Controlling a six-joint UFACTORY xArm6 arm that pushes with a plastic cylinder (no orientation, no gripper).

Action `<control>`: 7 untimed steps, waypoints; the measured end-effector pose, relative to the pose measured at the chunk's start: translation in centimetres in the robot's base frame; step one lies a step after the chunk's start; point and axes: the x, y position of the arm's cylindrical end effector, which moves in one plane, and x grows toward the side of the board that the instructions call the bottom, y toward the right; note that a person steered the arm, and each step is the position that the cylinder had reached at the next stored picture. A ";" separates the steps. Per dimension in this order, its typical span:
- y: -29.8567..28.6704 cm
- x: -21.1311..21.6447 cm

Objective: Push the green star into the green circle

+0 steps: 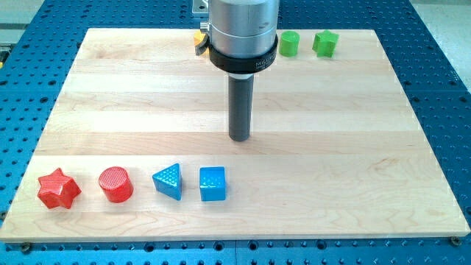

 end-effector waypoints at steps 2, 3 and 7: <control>-0.1 0.4; 1.7 0.6; 10.1 -3.1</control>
